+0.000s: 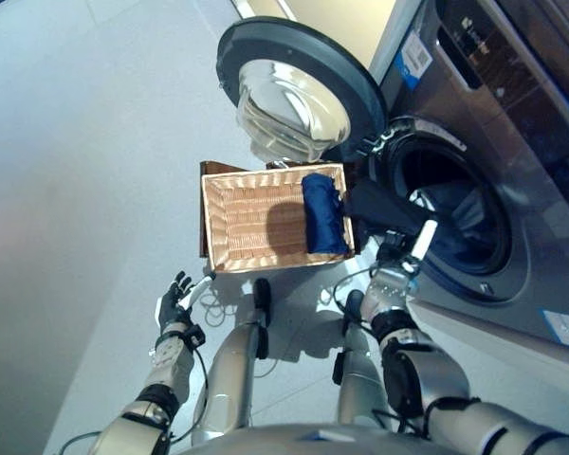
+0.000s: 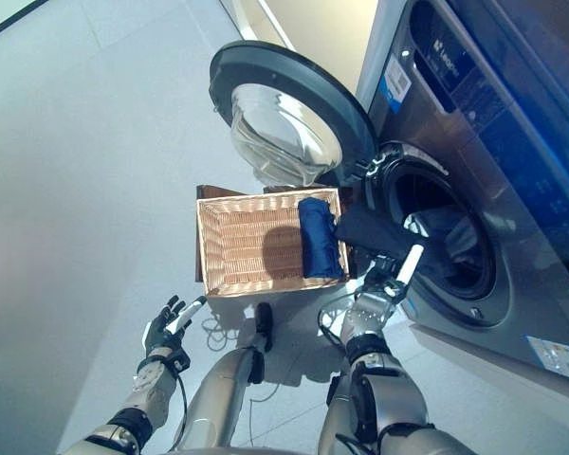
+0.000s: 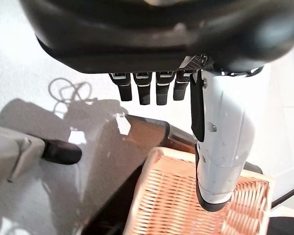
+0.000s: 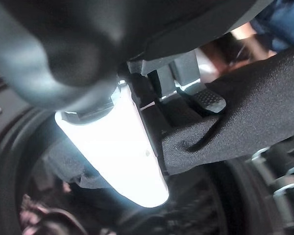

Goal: Pick up the clothes and place them into the washing machine

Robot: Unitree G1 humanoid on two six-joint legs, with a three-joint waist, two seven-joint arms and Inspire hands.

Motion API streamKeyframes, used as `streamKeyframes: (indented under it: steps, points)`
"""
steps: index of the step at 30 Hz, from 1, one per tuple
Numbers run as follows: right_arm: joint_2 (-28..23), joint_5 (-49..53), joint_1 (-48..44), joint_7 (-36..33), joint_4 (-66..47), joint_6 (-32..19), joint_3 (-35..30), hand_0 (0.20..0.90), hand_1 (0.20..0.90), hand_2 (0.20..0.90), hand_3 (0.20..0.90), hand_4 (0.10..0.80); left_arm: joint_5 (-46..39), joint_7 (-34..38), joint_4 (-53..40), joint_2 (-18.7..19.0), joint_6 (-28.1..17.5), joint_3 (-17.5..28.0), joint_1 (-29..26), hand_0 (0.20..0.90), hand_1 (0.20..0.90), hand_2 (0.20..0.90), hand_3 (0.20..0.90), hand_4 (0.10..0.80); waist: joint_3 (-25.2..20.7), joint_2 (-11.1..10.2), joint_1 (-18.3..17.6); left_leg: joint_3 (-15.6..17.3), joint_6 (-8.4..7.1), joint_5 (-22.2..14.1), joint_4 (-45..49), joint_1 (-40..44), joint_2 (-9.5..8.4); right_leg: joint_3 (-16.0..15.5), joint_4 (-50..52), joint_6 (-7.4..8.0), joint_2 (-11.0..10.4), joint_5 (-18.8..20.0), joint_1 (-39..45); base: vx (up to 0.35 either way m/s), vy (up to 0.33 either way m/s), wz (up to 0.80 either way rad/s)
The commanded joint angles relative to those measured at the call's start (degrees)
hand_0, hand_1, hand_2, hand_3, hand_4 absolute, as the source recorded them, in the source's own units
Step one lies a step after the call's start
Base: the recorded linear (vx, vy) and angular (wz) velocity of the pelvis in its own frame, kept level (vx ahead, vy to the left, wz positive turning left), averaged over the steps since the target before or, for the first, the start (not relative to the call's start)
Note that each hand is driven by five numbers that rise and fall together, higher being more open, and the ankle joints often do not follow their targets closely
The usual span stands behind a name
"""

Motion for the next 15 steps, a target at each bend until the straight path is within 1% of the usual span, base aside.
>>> streamKeyframes:
  steps: [1,2,3,4,6,7,8,9,10,11,13,14,15]
  points:
    - [-7.94,1.91,-8.09,1.82,-4.25,-4.77,-2.98,0.2,0.2,0.2,0.2,0.3,-2.25,-0.72,-3.47,0.15,-4.75,-2.95,-0.55,0.9,0.9,0.9,0.9,0.8,3.04,6.27,3.67,-3.63,-5.44,4.96,-16.52,8.58,-1.73,-2.27,2.46,-0.25,2.85,-0.05,5.88,-0.023,0.016,0.23]
    - [-8.18,2.08,-8.27,1.95,-4.03,-4.78,-3.06,0.2,0.2,0.2,0.2,0.3,-2.29,-0.72,-3.64,0.13,-4.71,-3.09,-0.58,0.9,0.9,0.9,0.9,0.8,3.05,6.37,3.79,-3.66,-5.43,4.98,-16.52,8.49,-1.74,-2.3,2.49,-0.24,2.84,-0.04,5.79,-0.033,0.035,0.17]
    - [-10.18,3.53,-10.25,1.95,-3.62,-5.96,-4.75,0.2,0.2,0.2,0.2,0.3,-2.34,-1.06,-3.9,0.22,-4.56,-3.6,0.03,0.9,0.9,0.9,0.9,0.8,3.22,7.69,4.14,-3.65,-5.47,5.15,-16.55,8.03,-2.14,-2.21,2.54,-0.16,2.54,-0.02,5.15,0.0,0.0,0.0]
    - [-10.18,3.53,-10.25,1.95,-3.62,-5.96,-4.75,0.2,0.2,0.2,0.2,0.3,-2.34,-1.06,-3.9,0.22,-4.56,-3.6,0.03,0.9,0.9,0.9,0.9,0.8,3.22,7.69,4.14,-3.65,-5.47,5.15,-16.55,8.03,-2.14,-2.21,2.54,-0.16,2.54,-0.02,5.15,-0.025,0.034,-0.04]
    - [-11.83,5.07,-11.92,2.6,-3.13,-6.61,-6.17,0.2,0.2,0.2,0.2,0.3,-2.33,-1.33,-4.1,0.24,-4.69,-4.24,0.28,0.9,0.9,0.9,0.9,0.8,3.07,8.87,4.69,-3.7,-5.51,5.21,-16.55,7.44,-2.4,-2.21,2.73,-0.08,2.29,-0.07,4.47,-0.006,0.025,-0.03]
    - [-14.07,5.94,-13.31,2.68,-2.15,-7.39,-7.28,0.2,0.2,0.2,0.2,0.3,-2.2,-1.58,-4.45,0.47,-4.8,-4.45,0.65,0.9,0.9,0.9,0.9,0.8,3.01,10.06,4.87,-3.51,-5.52,5.22,-16.55,6.92,-2.71,-1.97,2.81,0.03,1.98,-0.08,3.79,-0.006,0.041,-0.05]
    - [-14.38,6.06,-13.51,2.75,-1.85,-7.31,-7.29,0.2,0.2,0.2,0.2,0.3,-2.2,-1.6,-4.48,0.39,-4.8,-4.53,0.58,0.9,0.9,0.9,0.9,0.8,2.97,10.13,4.99,-3.49,-5.5,5.23,-16.55,6.81,-2.73,-1.94,2.84,0.05,1.97,-0.07,3.67,-0.007,0.072,-0.05]
    - [-16.38,6.39,-14.83,2.65,-0.55,-7.27,-7.75,0.2,0.2,0.2,0.2,0.3,-2.14,-1.76,-4.47,0.43,-4.83,-4.71,0.84,0.9,0.9,0.9,0.9,0.8,2.83,11.03,5.11,-3.26,-5.47,5.18,-16.55,6.41,-2.95,-1.63,3.0,0.11,1.81,-0.02,3.03,-0.001,0.037,-0.01]
    - [-16.53,6.46,-14.93,2.72,-0.4,-7.21,-7.74,0.2,0.2,0.2,0.2,0.3,-2.14,-1.76,-4.46,0.39,-4.83,-4.74,0.79,0.9,0.9,0.9,0.9,0.8,2.8,11.06,5.18,-3.23,-5.47,5.18,-16.55,6.34,-2.94,-1.6,3.04,0.11,1.81,-0.02,2.93,-0.003,0.066,0.0]
    - [-18.91,6.45,-16.21,2.29,0.49,-7.37,-7.82,0.2,0.2,0.2,0.2,0.3,-2.25,-2.0,-4.94,0.69,-4.89,-4.87,1.3,0.9,0.9,0.9,0.9,0.8,2.72,11.93,5.4,-3.03,-5.44,5.11,-16.55,5.9,-3.17,-1.41,3.18,0.23,1.5,-0.03,2.29,0.001,0.036,-0.03]
    - [-21.64,5.91,-17.85,1.4,1.61,-7.27,-7.82,0.2,0.2,0.2,0.2,0.3,-2.07,-2.09,-5.74,0.96,-4.84,-5.21,1.73,0.9,0.9,0.9,0.9,0.8,2.6,12.81,5.66,-2.84,-5.46,5.13,-16.55,5.37,-3.3,-1.16,3.4,0.36,1.23,-0.08,1.47,0.004,0.031,-0.04]
    - [-21.97,5.83,-18.14,1.26,1.89,-7.18,-7.75,0.2,0.2,0.2,0.2,0.3,-2.06,-2.09,-5.83,0.87,-4.8,-5.23,1.68,0.9,0.9,0.9,0.9,0.8,2.6,12.9,5.73,-2.82,-5.45,5.14,-16.55,5.26,-3.31,-1.12,3.46,0.37,1.21,-0.09,1.33,0.007,0.027,-0.06]
    - [-23.86,5.88,-19.81,0.63,2.53,-7.15,-7.5,0.2,0.2,0.2,0.2,0.3,-2.0,-2.41,-6.37,1.02,-4.78,-5.56,2.07,0.9,0.9,0.9,0.9,0.8,2.67,13.83,5.86,-2.49,-5.5,5.2,-16.55,4.86,-3.46,-0.93,3.74,0.38,1.09,-0.22,0.55,0.009,0.018,-0.08]
